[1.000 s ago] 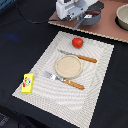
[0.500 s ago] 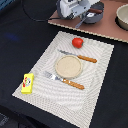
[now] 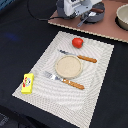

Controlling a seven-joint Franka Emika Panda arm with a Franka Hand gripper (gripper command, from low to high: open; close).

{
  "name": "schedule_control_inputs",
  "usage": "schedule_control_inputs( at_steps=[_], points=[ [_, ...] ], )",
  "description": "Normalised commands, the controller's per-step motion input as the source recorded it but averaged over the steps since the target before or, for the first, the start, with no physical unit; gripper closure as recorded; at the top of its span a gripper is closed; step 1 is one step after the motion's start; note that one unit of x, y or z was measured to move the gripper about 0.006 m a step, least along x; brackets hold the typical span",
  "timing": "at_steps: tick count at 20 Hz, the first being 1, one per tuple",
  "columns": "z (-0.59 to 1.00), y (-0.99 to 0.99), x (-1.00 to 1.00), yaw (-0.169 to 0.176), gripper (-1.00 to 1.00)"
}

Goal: Interact with the objects in diverse but meaningful ways.

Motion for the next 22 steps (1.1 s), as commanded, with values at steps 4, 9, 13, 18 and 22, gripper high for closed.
schedule_control_inputs(
  at_steps=[4, 9, 13, 18, 22],
  points=[
    [0.91, 0.07, 0.73, -0.046, -1.0],
    [0.96, 0.1, 0.64, -0.034, -1.0],
    [0.99, 0.15, 0.51, -0.007, -1.0],
    [0.87, 0.21, 0.46, 0.0, -1.0],
    [0.24, 0.29, 0.32, 0.0, -1.0]
  ],
)
